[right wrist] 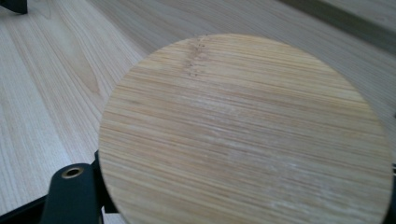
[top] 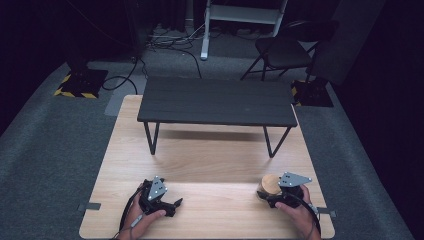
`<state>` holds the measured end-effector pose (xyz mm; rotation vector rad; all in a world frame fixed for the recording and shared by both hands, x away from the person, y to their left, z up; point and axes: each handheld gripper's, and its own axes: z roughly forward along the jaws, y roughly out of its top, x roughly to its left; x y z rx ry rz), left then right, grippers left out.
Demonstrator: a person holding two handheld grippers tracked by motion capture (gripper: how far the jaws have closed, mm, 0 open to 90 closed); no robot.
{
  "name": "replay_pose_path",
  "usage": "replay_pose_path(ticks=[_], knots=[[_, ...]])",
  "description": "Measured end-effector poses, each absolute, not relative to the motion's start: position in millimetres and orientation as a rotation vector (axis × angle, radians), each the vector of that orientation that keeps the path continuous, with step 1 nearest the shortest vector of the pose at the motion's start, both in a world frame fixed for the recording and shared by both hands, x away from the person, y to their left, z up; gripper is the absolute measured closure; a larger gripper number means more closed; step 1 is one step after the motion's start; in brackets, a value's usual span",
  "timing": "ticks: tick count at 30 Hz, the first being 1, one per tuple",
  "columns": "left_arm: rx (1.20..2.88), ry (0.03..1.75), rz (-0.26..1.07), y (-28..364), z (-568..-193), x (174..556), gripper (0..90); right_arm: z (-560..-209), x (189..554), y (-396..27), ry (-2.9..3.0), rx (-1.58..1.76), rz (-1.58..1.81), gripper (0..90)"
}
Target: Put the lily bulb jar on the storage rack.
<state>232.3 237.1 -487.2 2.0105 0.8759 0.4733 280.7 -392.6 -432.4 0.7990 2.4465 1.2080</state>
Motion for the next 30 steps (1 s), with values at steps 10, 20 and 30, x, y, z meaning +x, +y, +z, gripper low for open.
replay_pose_path(ticks=[10, 20, 30], knots=[[2.011, 0.876, 0.473, 237.1, -487.2, 232.3, 0.5, -382.2, 280.0, -375.0, 2.412, 0.765, 1.22, 24.7], [2.011, 0.876, 0.473, 237.1, -487.2, 232.4, 0.5, -301.7, 305.9, -351.3, 2.396, 0.736, 1.222, 24.8], [2.011, 0.876, 0.473, 237.2, -487.2, 232.4, 0.5, -248.2, 333.1, -328.1, 2.378, 0.751, 1.22, 24.7]])
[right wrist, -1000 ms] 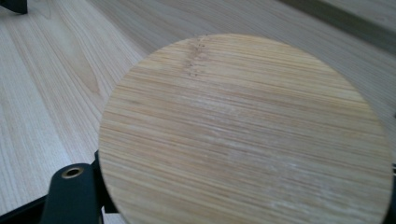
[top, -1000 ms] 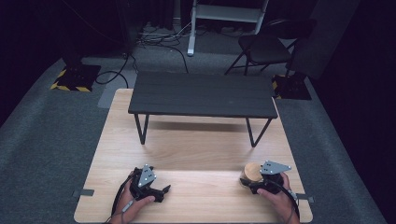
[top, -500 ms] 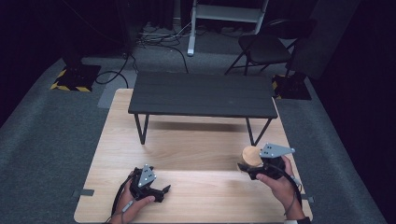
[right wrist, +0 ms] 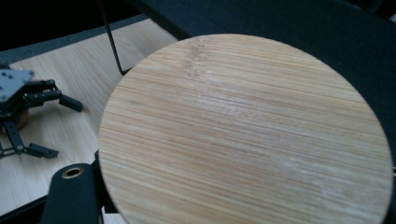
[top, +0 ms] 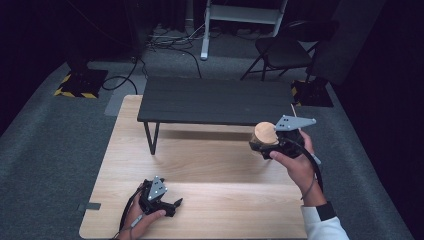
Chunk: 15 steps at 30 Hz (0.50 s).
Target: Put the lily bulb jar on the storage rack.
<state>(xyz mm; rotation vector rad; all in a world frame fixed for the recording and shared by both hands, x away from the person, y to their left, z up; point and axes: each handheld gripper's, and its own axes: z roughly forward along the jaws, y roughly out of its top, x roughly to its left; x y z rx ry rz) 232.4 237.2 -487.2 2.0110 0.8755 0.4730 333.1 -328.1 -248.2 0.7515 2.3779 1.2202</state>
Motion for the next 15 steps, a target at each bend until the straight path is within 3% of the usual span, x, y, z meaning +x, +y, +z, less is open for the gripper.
replay_pose_path(ticks=[15], knots=[[2.011, 0.875, 0.473, 237.2, -487.2, 232.5, 0.5, -194.1, 366.4, -309.2, 2.4, 0.76, 1.223, 24.7]])
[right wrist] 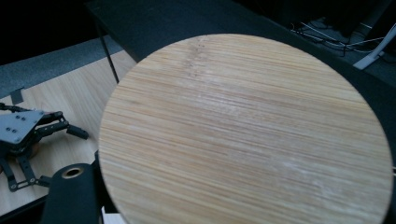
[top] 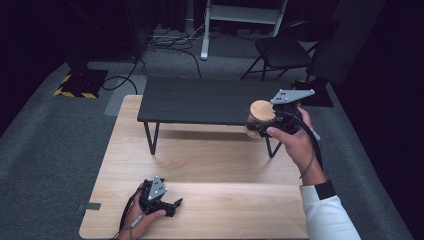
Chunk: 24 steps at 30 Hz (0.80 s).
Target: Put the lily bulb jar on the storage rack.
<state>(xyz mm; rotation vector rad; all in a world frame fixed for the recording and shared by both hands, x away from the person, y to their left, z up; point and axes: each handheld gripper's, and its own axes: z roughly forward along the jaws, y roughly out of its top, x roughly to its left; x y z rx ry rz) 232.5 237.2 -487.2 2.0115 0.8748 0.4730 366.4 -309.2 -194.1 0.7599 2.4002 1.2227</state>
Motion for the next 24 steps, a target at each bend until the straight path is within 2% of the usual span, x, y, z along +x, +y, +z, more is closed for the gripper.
replay_pose_path(ticks=[11, 24], knots=[[2.013, 0.874, 0.472, 237.1, -487.0, 232.7, 0.5, -184.1, 393.7, -278.2, 2.373, 0.794, 1.177, 24.7], [2.013, 0.874, 0.471, 237.2, -487.0, 232.9, 0.5, -200.2, 419.8, -258.7, 2.314, 0.915, 1.154, 24.7]])
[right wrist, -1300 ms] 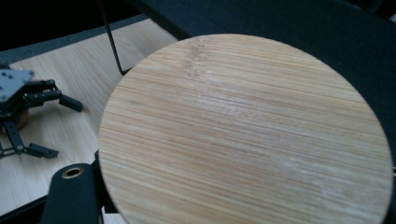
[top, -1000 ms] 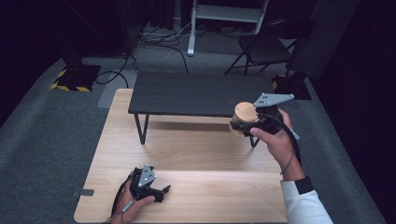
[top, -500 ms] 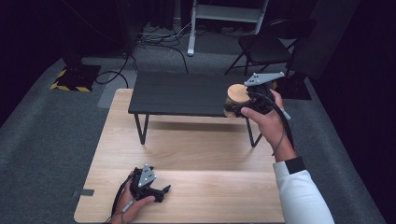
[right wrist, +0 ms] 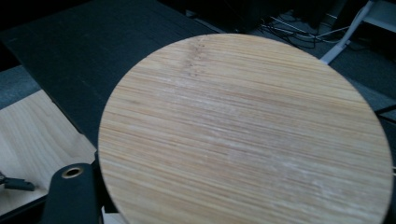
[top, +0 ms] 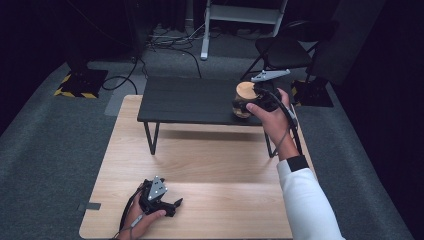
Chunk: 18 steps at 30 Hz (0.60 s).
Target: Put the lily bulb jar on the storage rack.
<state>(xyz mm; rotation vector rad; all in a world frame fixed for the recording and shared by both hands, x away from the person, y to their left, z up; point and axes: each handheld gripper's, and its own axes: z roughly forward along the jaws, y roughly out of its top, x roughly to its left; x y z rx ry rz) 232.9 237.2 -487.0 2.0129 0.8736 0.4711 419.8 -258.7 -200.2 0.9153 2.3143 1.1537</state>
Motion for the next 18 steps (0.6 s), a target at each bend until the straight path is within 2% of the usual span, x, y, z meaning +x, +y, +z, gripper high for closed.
replay_pose_path(ticks=[18], knots=[[2.014, 0.872, 0.471, 237.3, -487.0, 233.2, 0.5, -221.4, 432.2, -247.2, 2.278, 0.991, 1.129, 24.7]])
